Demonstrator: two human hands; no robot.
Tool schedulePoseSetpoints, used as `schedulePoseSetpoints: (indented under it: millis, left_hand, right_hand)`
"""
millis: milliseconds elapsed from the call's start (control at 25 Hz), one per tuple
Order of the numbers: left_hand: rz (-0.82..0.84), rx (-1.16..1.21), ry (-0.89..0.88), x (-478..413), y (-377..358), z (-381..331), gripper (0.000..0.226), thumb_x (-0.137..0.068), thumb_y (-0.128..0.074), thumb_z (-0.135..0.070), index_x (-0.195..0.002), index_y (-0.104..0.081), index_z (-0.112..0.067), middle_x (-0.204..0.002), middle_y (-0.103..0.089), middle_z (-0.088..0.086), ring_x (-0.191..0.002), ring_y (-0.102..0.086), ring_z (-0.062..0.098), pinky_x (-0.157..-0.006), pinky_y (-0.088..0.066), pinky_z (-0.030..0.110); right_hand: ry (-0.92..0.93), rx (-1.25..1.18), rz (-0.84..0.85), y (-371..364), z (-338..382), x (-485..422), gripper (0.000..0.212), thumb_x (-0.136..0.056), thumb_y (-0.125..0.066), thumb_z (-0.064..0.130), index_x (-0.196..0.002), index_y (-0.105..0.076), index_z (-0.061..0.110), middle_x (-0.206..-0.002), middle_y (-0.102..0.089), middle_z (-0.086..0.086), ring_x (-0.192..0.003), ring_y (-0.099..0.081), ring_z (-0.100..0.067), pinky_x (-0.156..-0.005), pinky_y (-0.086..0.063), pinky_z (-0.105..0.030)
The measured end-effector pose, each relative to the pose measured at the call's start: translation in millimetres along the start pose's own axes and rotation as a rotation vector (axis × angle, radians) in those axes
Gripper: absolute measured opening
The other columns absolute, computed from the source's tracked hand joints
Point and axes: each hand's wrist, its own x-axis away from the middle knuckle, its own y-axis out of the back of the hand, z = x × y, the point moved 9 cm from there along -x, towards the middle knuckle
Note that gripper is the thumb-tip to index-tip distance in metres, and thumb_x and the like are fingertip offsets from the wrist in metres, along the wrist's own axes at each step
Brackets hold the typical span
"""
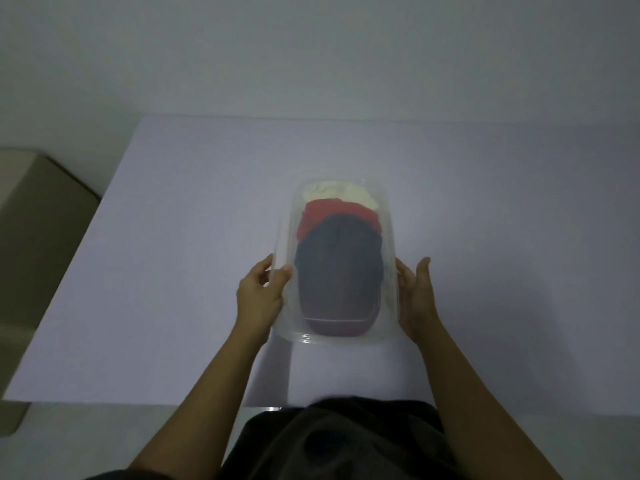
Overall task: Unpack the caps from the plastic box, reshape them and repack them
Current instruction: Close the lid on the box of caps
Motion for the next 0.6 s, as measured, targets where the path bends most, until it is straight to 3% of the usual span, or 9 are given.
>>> schedulePoseSetpoints:
  millis: [80, 160, 240, 320, 440, 600]
  left_hand:
    - [-0.021, -0.079, -0.024, 7, -9, -3, 0.053, -0.089, -0.059, -0.035, -0.138, -0.045, -0.019, -0.122, -0.06, 0.01, -0.107, -0.059, 0.029, -0.076, -0.055, 0.034]
    - [-0.067, -0.175, -0.073, 12, -14, -13, 0.053, -0.091, -0.056, -0.034, -0.139, -0.043, -0.017, -0.133, -0.054, 0.009, -0.115, -0.056, 0.03, -0.087, -0.054, 0.038]
    - [-0.114, -0.283, -0.157, 16, -17, -23, 0.051, -0.093, -0.054, -0.033, -0.139, -0.043, -0.013, -0.139, -0.049, 0.008, -0.122, -0.051, 0.028, -0.099, -0.046, 0.041]
    - [-0.125, -0.355, -0.211, 16, -23, -27, 0.051, -0.093, -0.052, -0.033, -0.138, -0.044, -0.009, -0.141, -0.045, 0.009, -0.128, -0.046, 0.028, -0.105, -0.041, 0.041]
    - [-0.066, -0.326, -0.186, 14, -33, -27, 0.053, -0.094, -0.049, -0.038, -0.137, -0.037, -0.009, -0.138, -0.049, 0.011, -0.122, -0.052, 0.032, -0.101, -0.046, 0.044]
    - [-0.026, -0.362, -0.176, 12, -37, -35, 0.056, -0.096, -0.045, -0.037, -0.142, -0.027, -0.011, -0.142, -0.046, 0.011, -0.124, -0.05, 0.033, -0.095, -0.044, 0.034]
  right_hand:
    - [0.01, 0.071, 0.002, -4, 4, 3, 0.071, -0.091, -0.018, 0.066, -0.136, -0.047, 0.018, -0.124, -0.061, -0.005, -0.119, -0.054, -0.027, -0.107, -0.04, -0.048]
    - [0.081, 0.218, 0.002, -8, 8, 4, 0.073, -0.085, -0.038, 0.07, -0.145, -0.033, 0.027, -0.144, -0.045, -0.003, -0.131, -0.044, -0.025, -0.111, -0.035, -0.049]
    - [0.175, 0.357, -0.02, -14, 16, 12, 0.072, -0.088, -0.049, 0.057, -0.148, -0.015, 0.037, -0.154, -0.028, 0.0, -0.138, -0.035, -0.024, -0.111, -0.034, -0.045]
    - [0.247, 0.52, -0.049, -18, 21, 16, 0.067, -0.093, -0.047, 0.049, -0.149, -0.012, 0.036, -0.156, -0.023, 0.001, -0.14, -0.03, -0.024, -0.113, -0.03, -0.04]
    - [0.244, 0.631, -0.097, -20, 22, 17, 0.058, -0.098, -0.038, 0.043, -0.15, -0.013, 0.031, -0.156, -0.026, -0.002, -0.14, -0.031, -0.027, -0.112, -0.029, -0.041]
    - [0.23, 0.513, -0.106, -17, 27, 13, 0.056, -0.095, -0.048, 0.041, -0.144, -0.026, 0.025, -0.146, -0.039, -0.005, -0.129, -0.044, -0.028, -0.106, -0.041, -0.046]
